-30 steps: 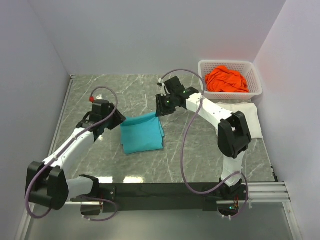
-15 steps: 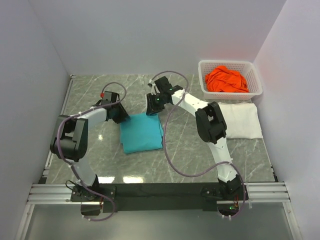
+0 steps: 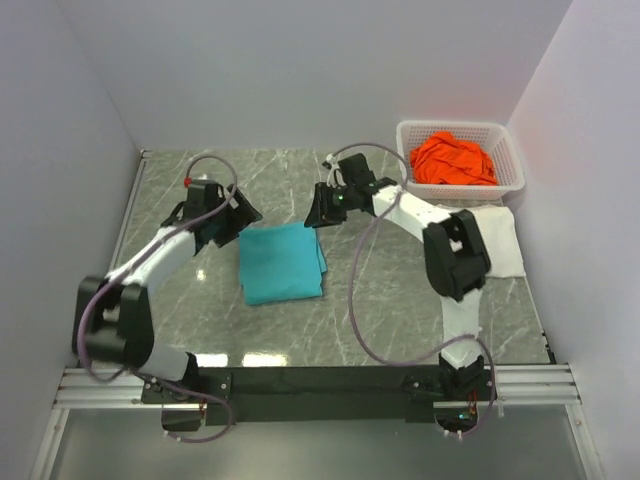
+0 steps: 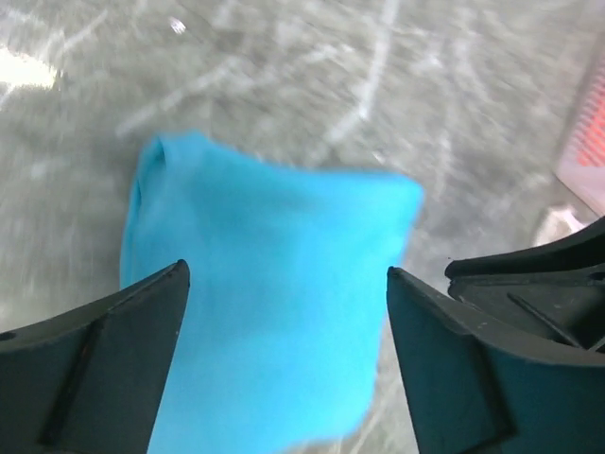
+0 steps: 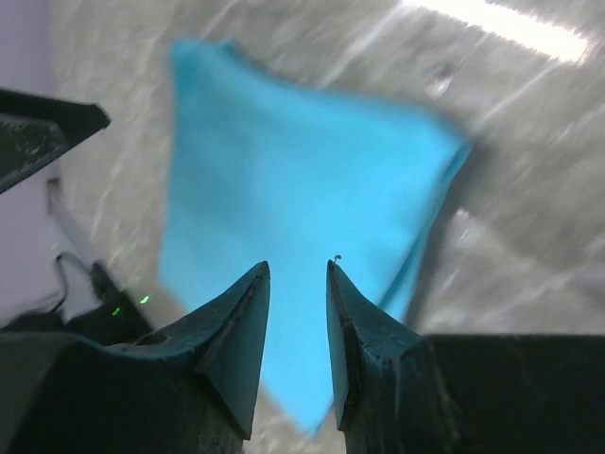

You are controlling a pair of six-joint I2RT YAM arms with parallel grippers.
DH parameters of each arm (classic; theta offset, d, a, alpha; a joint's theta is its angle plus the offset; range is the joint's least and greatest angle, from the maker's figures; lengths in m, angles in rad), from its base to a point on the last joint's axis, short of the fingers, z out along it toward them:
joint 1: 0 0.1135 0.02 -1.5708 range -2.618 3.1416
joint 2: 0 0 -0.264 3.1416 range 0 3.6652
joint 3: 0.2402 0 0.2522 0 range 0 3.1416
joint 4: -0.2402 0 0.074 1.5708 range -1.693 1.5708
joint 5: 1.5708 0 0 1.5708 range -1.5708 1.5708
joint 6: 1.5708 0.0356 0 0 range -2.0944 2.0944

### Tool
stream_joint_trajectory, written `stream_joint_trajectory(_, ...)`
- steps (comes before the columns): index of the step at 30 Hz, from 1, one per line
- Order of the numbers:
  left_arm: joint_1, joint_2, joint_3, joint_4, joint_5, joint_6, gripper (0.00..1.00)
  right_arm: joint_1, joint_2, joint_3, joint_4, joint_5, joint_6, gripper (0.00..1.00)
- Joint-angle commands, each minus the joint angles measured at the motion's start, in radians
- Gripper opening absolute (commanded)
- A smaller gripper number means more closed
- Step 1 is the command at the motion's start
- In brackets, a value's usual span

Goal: Fold and stack the t-shirts
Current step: Fold the tshirt

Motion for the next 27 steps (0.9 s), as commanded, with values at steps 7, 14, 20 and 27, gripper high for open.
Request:
stream_joint_trajectory(7,-0.046,-0.340,-0.272,-0.065,-0.120,0.017,0.99,0.012,-0.309,-0.342,0.108,0.116,0.000,0.54)
stream_joint_trajectory(14,-0.049,-0.267,-0.336,0.044,-0.079,0.014,0.99,0.012,-0.239,-0.377,0.144,0.136,0.020,0.61)
stream_joint_trajectory(20,-0.060,-0.182,-0.353,0.110,-0.046,-0.001,0.99,0.030,-0.162,-0.362,0.159,0.125,0.028,0.61)
stream_joint_trajectory(27,-0.103,-0.084,-0.339,0.145,0.001,-0.023,0.87,0.075,-0.105,-0.362,0.185,0.097,0.045,0.58)
